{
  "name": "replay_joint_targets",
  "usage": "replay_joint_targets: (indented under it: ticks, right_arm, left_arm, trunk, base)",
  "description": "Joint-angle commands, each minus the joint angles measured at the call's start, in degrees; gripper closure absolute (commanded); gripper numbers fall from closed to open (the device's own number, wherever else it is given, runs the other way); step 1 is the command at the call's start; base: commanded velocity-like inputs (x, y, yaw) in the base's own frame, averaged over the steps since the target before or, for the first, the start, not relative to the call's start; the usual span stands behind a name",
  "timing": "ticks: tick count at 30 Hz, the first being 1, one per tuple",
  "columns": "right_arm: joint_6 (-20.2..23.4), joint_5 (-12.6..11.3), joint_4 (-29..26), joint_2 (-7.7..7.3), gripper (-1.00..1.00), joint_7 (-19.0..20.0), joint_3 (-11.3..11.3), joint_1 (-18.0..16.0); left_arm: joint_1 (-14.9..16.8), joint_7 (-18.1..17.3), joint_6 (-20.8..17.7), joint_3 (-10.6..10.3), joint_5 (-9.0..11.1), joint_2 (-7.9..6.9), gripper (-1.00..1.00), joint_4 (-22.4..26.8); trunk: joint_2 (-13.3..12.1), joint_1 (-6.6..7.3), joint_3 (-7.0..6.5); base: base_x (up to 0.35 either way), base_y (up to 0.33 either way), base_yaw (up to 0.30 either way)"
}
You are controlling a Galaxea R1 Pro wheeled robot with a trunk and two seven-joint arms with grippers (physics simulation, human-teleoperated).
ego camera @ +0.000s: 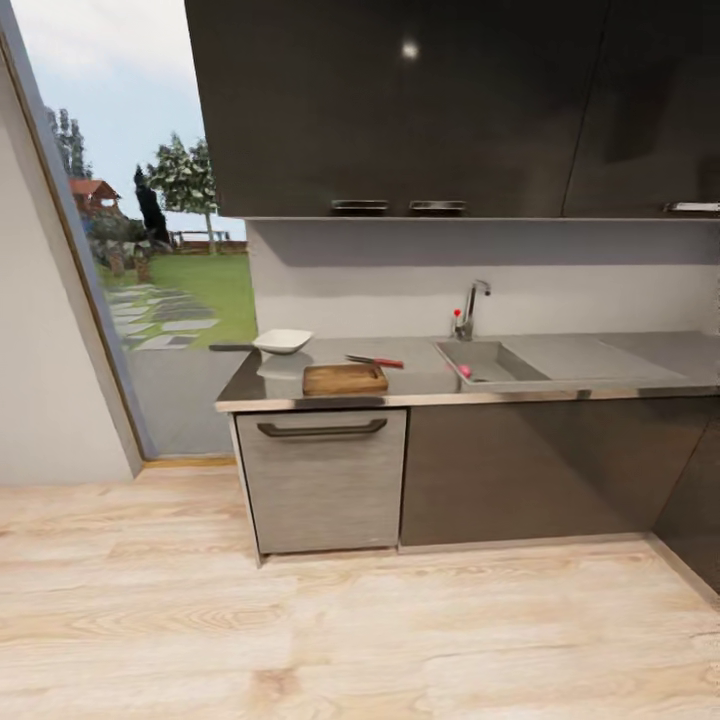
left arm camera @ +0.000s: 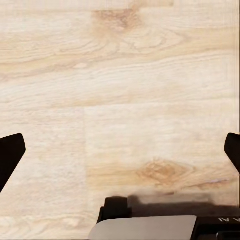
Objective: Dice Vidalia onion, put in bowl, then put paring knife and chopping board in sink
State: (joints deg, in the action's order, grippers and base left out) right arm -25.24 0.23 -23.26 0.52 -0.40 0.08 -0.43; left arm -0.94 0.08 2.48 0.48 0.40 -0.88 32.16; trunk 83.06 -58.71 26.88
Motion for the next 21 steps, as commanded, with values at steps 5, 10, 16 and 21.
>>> replay_joint_targets:
  ticks: [5,10,16,21]
  right_arm:
    - [-0.16,0.02,0.06,0.01,-1.00,-0.04,0.01,-0.06]
    - [-0.11,-0.02,0.51,-0.04,-1.00,-0.04,0.01,-0.02]
    - [0.16,-0.04,2.34,-0.08,-1.00,-0.04,0.16,-0.02]
    - [0.22,-0.06,9.15,-0.03,-1.00,0.00,0.24,-0.04]
  left_arm:
    - [-0.02,0.01,0.07,0.05,0.04,0.00,-1.00,0.09]
    - [-0.02,0.01,0.26,0.05,0.04,0.00,-1.00,0.09]
    - [-0.02,0.02,2.41,0.06,0.04,0.00,-1.00,-0.47]
    - [-0.02,0.04,2.88,0.09,0.04,0.00,-1.00,-1.12]
  trunk:
    - [0.02,-0.01,0.05]
    - [0.02,-0.01,0.05]
    - [0.02,-0.01,0.05]
    - [0.02,-0.01,0.05]
  base:
    - [0.146,-0.314,0.000]
    - [0.147,-0.314,0.000]
    - [0.148,-0.314,0.000]
    - [0.149,-0.314,0.000]
